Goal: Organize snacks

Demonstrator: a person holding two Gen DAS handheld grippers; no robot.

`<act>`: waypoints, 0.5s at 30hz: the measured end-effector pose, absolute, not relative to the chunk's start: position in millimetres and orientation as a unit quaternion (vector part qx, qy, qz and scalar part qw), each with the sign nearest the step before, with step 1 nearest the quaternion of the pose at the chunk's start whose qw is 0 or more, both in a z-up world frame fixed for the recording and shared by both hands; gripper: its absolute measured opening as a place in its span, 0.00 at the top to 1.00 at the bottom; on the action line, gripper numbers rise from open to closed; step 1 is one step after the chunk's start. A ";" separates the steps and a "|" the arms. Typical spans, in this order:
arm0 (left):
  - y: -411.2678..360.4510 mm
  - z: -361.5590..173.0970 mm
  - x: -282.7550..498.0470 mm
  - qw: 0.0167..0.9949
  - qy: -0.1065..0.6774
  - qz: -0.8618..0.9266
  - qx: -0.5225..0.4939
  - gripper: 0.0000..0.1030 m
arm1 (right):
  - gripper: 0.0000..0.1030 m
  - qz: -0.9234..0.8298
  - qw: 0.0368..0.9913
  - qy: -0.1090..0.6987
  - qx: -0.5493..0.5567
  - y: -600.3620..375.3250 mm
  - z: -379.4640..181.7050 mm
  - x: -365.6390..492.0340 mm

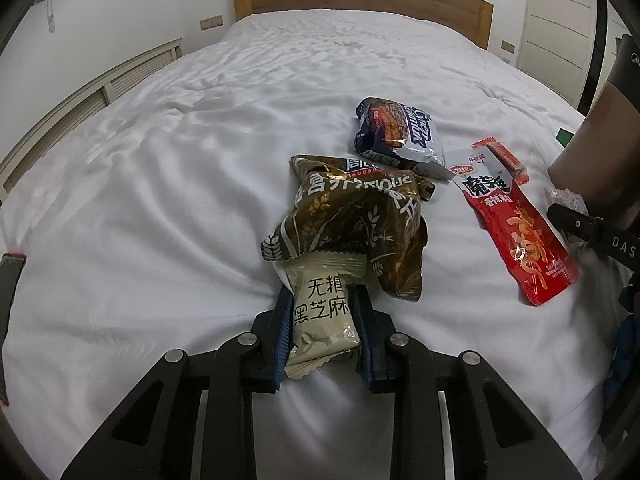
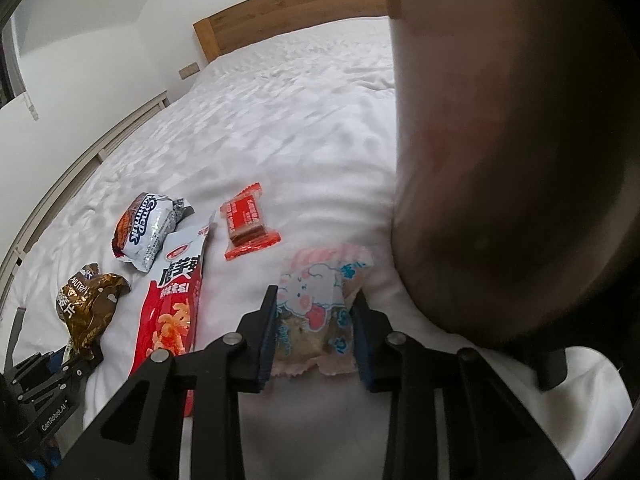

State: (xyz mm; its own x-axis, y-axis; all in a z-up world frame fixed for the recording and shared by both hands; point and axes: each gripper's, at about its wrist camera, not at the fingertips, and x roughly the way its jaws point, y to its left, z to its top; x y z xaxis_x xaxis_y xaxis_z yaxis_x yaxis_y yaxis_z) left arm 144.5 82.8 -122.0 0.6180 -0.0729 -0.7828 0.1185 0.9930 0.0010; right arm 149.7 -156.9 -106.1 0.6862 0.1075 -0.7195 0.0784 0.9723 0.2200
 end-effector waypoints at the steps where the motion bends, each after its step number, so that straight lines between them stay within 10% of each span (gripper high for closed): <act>1: 83.7 -121.8 144.8 0.899 0.434 -0.054 0.023 0.77 | 0.01 0.009 0.911 0.396 0.115 -157.2 -105.9 147.8; 15: 95.4 -115.3 142.8 0.899 0.431 -0.069 -0.029 0.80 | 0.02 0.009 0.910 0.408 0.080 -148.7 -109.9 151.2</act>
State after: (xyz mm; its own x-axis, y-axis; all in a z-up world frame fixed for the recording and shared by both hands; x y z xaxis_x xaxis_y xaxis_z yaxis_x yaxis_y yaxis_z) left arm 142.8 95.4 -115.3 0.6185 -0.1480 -0.7717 0.0987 0.9890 -0.1106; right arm 151.2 -148.7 -109.9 0.6674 0.0815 -0.7403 0.0487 0.9871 0.1526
